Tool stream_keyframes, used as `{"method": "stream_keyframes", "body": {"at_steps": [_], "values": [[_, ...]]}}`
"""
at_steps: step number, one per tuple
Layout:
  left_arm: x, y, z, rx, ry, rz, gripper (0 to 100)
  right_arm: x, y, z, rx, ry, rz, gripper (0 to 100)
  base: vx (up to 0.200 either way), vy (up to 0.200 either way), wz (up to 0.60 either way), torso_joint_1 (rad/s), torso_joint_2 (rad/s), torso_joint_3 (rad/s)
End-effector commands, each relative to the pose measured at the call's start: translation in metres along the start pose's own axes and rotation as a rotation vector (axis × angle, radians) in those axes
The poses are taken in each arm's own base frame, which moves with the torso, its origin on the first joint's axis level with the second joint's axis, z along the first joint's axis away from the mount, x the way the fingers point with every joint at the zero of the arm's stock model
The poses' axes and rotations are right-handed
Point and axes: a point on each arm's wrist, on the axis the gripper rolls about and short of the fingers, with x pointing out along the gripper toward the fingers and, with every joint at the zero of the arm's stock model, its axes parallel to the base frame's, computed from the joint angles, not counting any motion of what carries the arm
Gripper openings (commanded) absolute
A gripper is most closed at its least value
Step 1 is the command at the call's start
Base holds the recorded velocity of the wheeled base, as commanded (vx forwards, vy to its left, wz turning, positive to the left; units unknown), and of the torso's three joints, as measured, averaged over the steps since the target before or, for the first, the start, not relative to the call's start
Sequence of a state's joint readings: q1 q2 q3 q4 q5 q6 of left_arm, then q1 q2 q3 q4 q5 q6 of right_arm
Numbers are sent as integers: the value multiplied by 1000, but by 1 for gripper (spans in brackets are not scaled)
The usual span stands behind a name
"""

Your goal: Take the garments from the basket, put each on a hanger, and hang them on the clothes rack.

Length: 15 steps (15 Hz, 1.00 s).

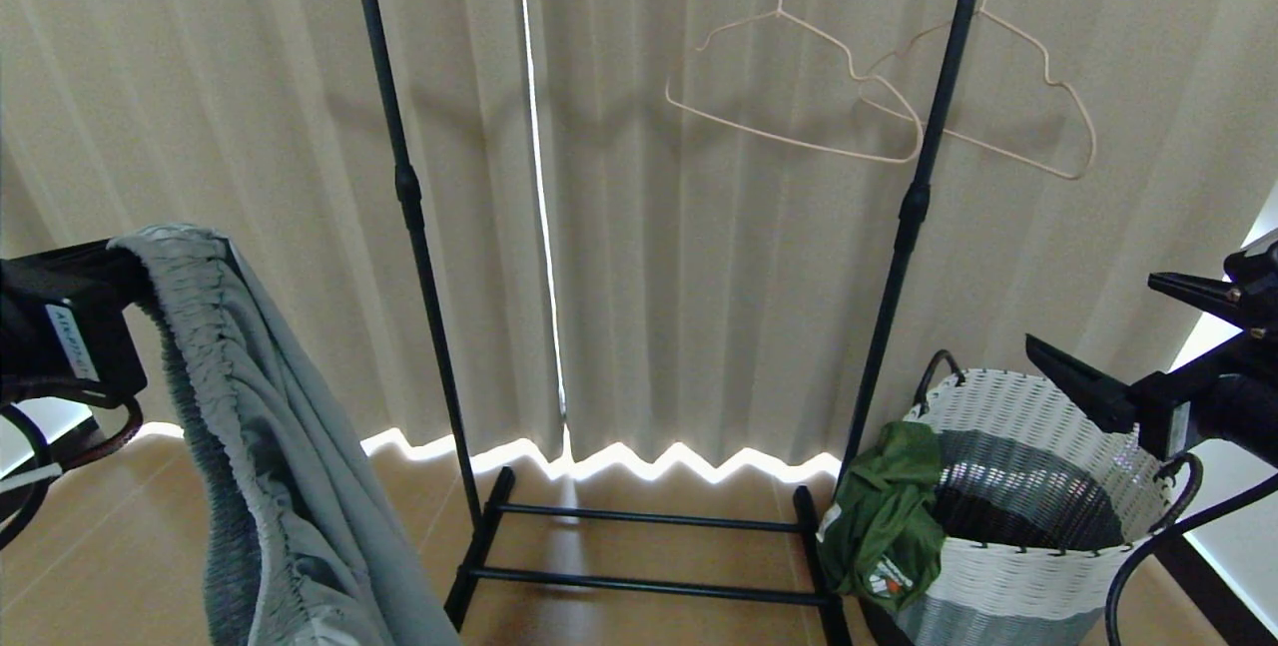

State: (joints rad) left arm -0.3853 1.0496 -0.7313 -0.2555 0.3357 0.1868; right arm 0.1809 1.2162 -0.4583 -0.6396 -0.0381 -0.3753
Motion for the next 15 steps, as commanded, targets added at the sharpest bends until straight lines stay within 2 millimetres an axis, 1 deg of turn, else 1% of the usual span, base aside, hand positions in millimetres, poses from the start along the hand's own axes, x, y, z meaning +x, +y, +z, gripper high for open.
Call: {"method": "stream_keyframes", "body": {"at_steps": [1,4,8,10,13,15], "values": [[1,-1,-1,2,6,-2,0,0,-1,-1,0,6,-4,100,0,0,0,0,0,0],[0,-1,-4,5,11,-3,0,1,-1,0,0,2,-4,100,0,0,0,24,-51,-6],[0,-2,-7,10,21,-5,0,1,-1,0,0,2,-4,100,0,0,0,154,-207,-236],[-1,-1,-8,12,23,-5,0,1,-1,0,0,0,-5,100,0,0,0,205,-627,-237],[-2,-3,-17,22,46,-30,0,1,-2,1,0,-1,-7,100,0,0,0,54,-554,-253],[-3,-3,-19,24,47,-32,0,0,-2,1,-1,-4,-8,100,0,0,0,220,-498,-249]]}}
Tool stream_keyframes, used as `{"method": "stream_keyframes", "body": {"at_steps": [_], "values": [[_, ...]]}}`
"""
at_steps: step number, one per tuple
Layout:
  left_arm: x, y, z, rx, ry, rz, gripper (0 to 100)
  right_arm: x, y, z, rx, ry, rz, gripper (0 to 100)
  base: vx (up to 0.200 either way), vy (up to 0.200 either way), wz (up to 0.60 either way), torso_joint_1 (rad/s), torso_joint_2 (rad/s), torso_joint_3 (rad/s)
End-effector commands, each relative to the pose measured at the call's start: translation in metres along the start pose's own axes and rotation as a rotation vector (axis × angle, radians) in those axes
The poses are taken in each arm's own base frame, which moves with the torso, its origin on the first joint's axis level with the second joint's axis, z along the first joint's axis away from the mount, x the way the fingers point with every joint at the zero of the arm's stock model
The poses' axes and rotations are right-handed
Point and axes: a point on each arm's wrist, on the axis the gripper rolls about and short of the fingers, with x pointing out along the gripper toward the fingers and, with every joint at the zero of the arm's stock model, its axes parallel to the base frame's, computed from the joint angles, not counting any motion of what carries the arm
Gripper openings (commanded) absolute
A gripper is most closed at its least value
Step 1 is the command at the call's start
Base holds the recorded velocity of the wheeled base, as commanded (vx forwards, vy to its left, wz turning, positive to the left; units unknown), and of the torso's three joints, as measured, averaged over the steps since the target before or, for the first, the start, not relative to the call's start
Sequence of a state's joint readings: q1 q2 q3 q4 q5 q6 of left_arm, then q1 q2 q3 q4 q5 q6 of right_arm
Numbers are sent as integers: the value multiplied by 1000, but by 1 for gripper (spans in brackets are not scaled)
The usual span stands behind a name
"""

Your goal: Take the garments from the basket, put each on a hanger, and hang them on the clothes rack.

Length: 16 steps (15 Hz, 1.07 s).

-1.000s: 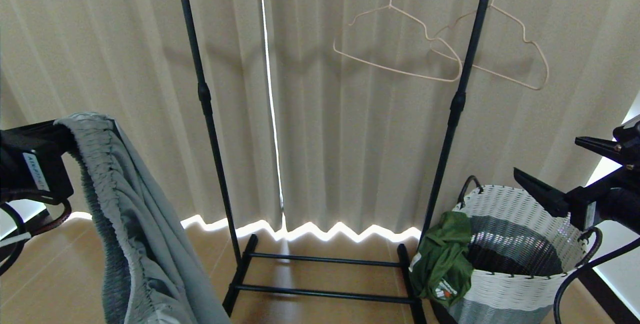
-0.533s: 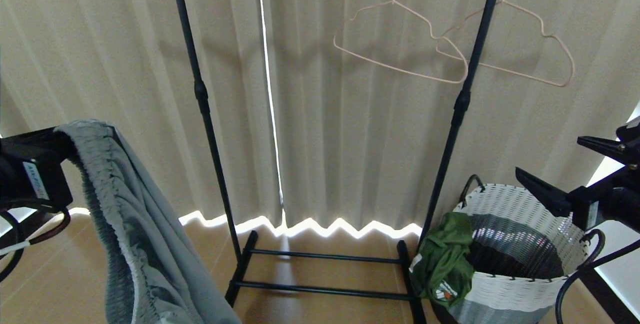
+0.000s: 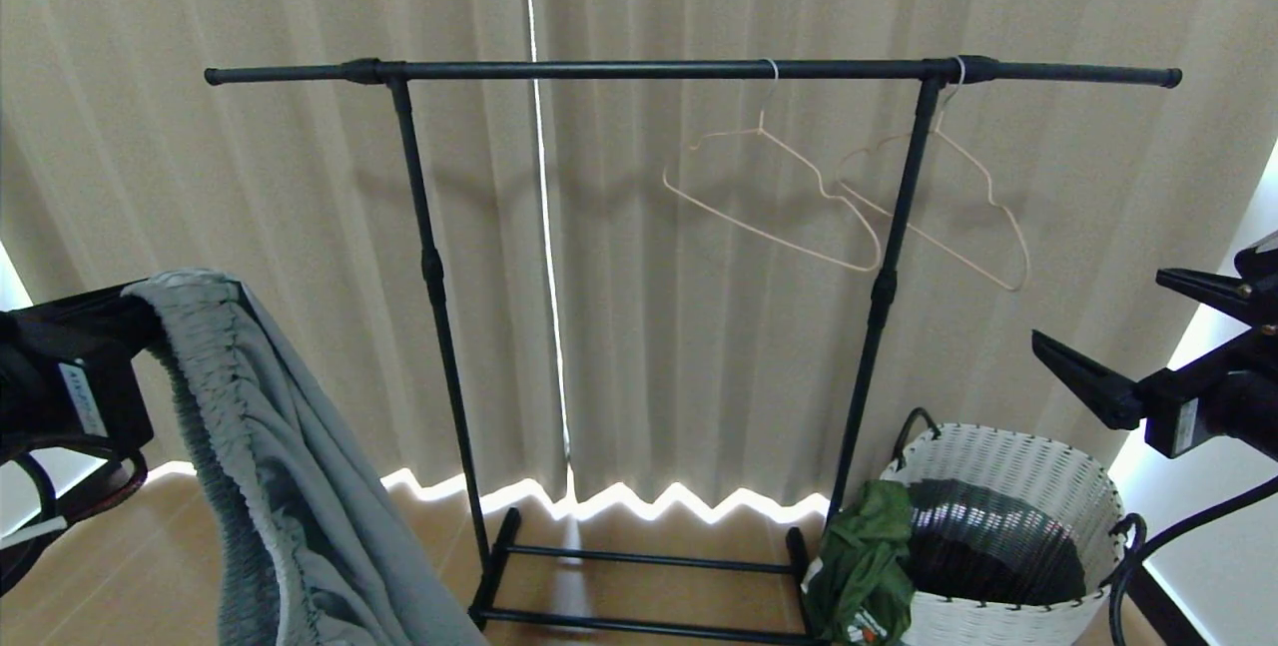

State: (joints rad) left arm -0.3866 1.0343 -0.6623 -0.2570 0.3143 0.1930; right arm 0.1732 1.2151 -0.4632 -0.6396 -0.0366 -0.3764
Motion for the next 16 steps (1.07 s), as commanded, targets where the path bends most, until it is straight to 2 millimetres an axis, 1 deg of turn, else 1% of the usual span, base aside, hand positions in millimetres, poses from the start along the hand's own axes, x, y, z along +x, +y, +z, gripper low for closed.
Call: {"method": "stream_keyframes", "body": {"at_steps": [1,4,8,11,16], "values": [[-1,0,-2,1,2,0,0,0,-1,1,-8,-5,-5,100,0,0,0,373,-481,-251],[-3,-1,-7,6,9,-22,0,1,-2,0,-20,3,-12,100,0,0,0,297,-473,-268],[-6,0,-8,4,0,-40,0,1,-2,0,-32,4,-11,100,0,0,0,223,-471,-243],[-6,0,-8,4,0,-40,0,2,-2,0,-33,4,-11,100,0,0,0,72,-144,-76],[-5,0,-9,3,3,-33,0,0,-2,-2,-32,7,-9,100,0,0,0,0,0,0]]}}
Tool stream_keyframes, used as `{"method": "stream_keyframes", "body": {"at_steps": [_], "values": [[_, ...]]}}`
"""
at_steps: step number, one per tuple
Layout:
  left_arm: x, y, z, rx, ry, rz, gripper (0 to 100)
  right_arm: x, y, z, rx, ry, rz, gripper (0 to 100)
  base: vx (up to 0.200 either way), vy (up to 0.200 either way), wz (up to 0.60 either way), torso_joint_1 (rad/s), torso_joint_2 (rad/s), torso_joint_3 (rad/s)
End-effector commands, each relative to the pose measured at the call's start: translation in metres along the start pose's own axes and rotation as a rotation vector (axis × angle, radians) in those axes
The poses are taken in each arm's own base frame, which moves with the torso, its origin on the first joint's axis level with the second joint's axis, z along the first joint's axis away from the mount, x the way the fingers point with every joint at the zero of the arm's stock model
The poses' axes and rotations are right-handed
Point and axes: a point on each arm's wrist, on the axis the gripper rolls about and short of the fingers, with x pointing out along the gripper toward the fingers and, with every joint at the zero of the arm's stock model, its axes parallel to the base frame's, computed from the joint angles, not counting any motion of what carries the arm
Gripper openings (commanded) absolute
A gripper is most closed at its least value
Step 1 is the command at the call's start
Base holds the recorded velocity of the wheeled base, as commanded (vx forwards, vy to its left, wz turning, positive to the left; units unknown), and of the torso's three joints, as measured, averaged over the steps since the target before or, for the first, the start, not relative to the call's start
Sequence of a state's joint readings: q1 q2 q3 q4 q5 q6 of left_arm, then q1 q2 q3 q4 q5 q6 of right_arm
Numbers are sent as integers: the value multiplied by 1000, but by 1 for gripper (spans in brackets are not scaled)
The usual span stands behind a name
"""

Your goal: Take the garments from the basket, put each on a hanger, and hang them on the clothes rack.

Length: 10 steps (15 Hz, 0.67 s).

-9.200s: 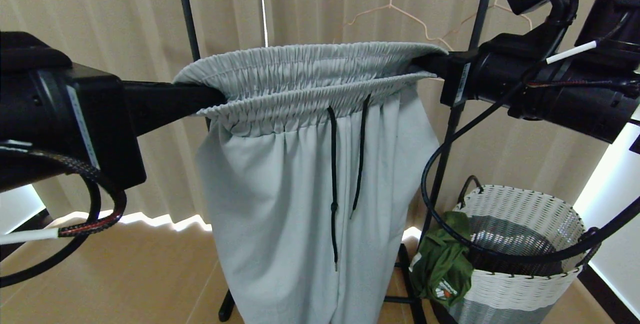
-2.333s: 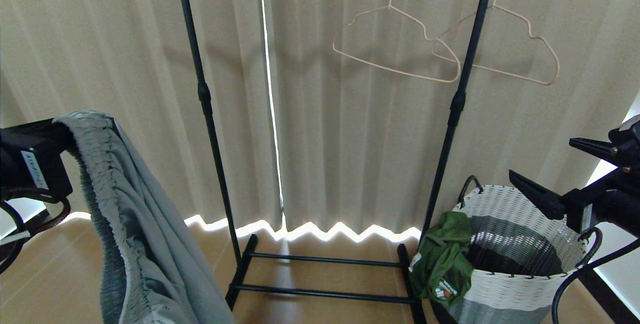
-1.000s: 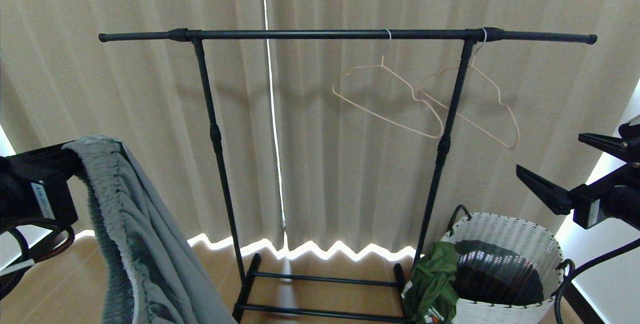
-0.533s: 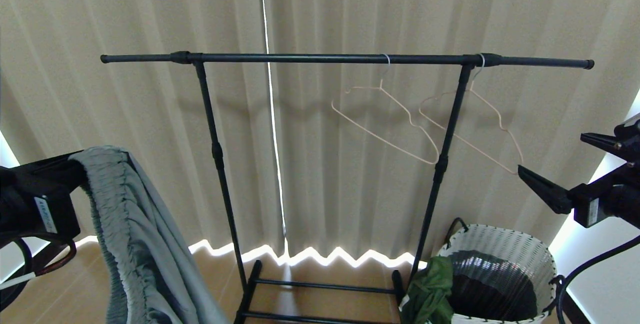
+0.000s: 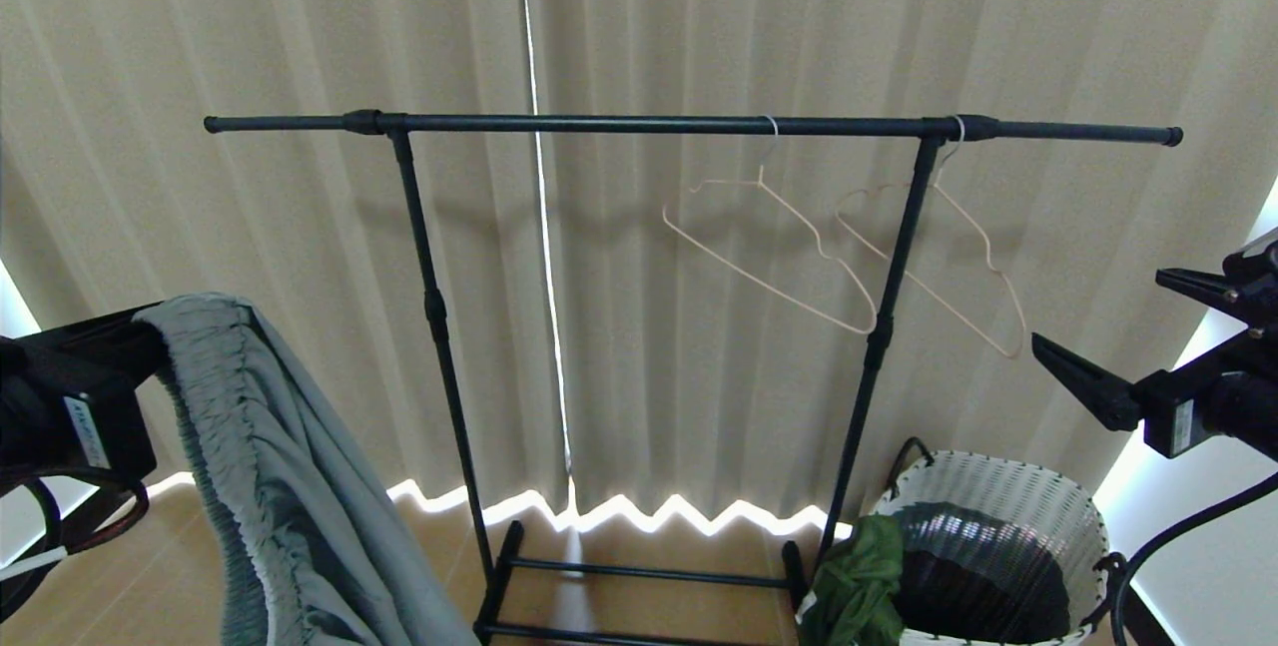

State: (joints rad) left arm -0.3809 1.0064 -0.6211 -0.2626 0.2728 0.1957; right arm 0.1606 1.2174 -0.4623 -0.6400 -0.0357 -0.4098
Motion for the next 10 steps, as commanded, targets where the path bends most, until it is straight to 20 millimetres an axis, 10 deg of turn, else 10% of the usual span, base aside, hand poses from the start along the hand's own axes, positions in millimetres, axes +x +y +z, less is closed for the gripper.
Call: {"method": "stream_keyframes", "body": {"at_steps": [1,10], "values": [[0,1,0,0,0,5,0,-1,0,0,0,0,-1,100,0,0,0,0,0,0],[1,1,0,-1,0,8,0,6,1,-3,-2,21,5,100,0,0,0,6,-12,-7]]}}
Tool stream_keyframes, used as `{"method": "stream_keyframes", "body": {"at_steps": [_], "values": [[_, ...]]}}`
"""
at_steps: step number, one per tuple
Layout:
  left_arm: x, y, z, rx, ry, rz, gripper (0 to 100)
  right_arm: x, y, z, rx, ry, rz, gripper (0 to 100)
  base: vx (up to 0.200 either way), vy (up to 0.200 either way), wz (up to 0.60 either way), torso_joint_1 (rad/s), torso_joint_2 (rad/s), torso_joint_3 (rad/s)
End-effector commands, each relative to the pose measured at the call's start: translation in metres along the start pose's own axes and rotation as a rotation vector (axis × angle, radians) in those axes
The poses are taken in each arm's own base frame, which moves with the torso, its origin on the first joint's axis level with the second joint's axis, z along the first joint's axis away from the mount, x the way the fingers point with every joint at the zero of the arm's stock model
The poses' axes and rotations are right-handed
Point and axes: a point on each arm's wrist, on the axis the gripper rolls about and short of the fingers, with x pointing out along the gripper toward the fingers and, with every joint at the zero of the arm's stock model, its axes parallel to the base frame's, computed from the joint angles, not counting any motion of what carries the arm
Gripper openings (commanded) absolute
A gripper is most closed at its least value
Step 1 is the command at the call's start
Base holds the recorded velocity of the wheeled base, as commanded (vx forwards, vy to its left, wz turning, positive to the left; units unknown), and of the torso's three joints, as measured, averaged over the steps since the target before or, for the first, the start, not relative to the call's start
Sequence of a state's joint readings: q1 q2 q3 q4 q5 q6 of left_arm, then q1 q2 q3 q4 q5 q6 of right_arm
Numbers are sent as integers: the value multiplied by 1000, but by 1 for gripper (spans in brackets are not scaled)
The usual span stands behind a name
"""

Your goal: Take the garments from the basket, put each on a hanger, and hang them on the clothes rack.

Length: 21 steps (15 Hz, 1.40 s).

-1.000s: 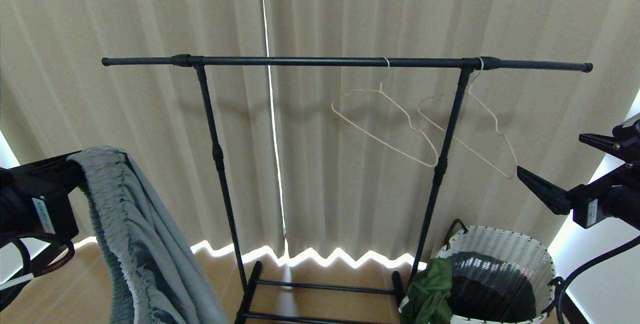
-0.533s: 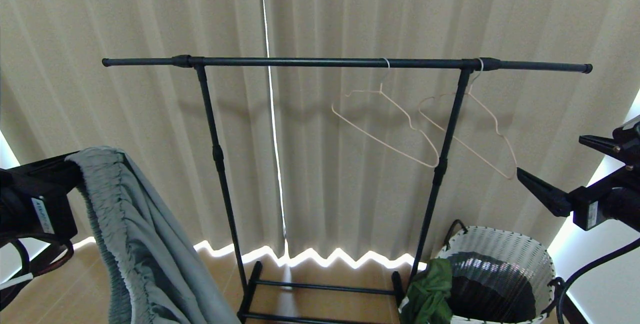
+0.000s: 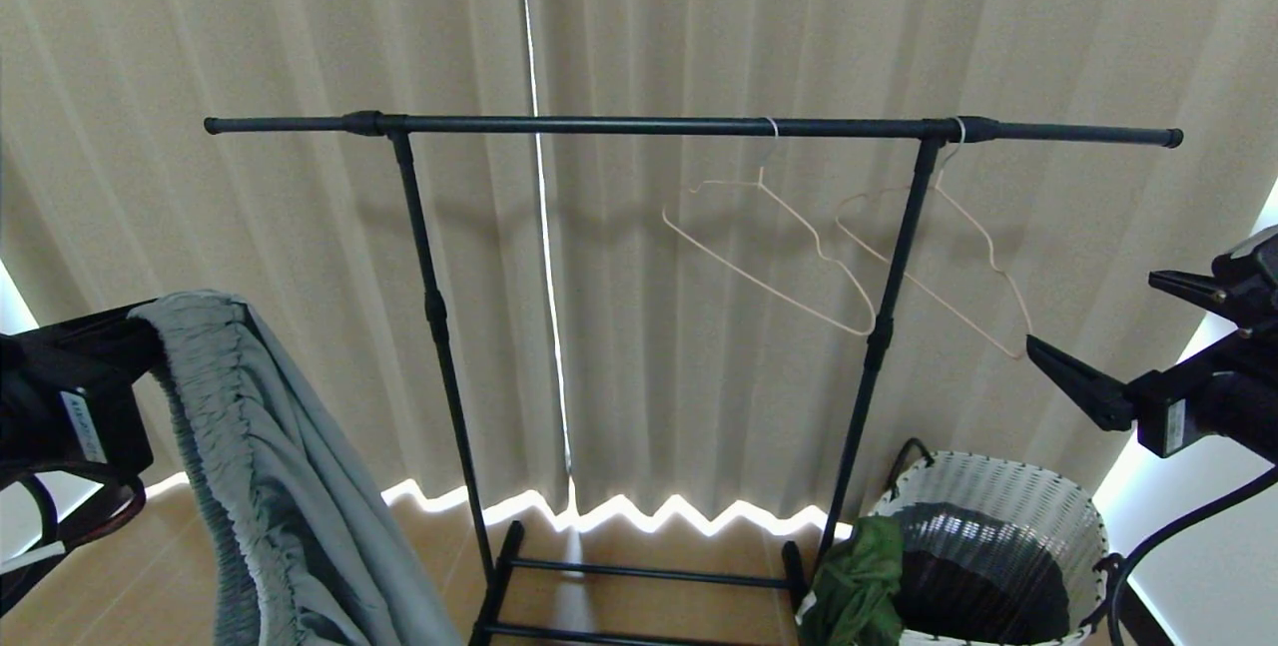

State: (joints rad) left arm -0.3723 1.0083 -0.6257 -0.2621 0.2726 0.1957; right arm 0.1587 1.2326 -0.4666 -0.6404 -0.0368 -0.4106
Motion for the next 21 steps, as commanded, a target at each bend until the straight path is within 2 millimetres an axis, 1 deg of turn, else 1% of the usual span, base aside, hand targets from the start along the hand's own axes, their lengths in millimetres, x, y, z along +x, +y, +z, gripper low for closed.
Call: {"method": "stream_keyframes", "body": {"at_steps": [1,4,6,9,10,11,12,13,14,16,21], "values": [[0,0,-1,1,1,0,0,3,1,-1,-1,9,3,100,0,0,0,149,-290,-149],[0,0,0,0,-1,0,0,4,-1,-3,0,20,-2,100,0,0,0,155,-315,-167],[-1,0,-1,9,1,0,0,7,-1,-5,-1,31,-2,100,0,0,0,41,-93,-39],[-5,2,0,10,-15,5,0,9,0,-9,-68,53,4,100,0,0,0,0,0,0],[-5,2,1,10,-16,5,0,10,0,-7,-78,47,9,100,0,0,0,0,0,0],[-5,2,1,9,-16,6,0,14,-2,-1,-76,35,9,100,0,0,0,0,0,0],[-4,3,1,9,-15,12,0,19,-3,0,-73,38,13,100,0,0,0,0,0,0],[-3,4,-1,10,-3,30,0,28,-4,1,-33,52,12,100,0,0,0,0,0,0],[-2,6,-4,11,9,42,0,31,-2,-2,-7,92,25,100,0,0,0,0,0,0],[-2,6,-10,23,28,50,0,28,0,-8,-1,178,60,100,0,0,0,0,0,0],[-1,6,-8,42,25,51,0,27,-1,-6,3,188,61,100,0,0,0,0,0,0]]}}
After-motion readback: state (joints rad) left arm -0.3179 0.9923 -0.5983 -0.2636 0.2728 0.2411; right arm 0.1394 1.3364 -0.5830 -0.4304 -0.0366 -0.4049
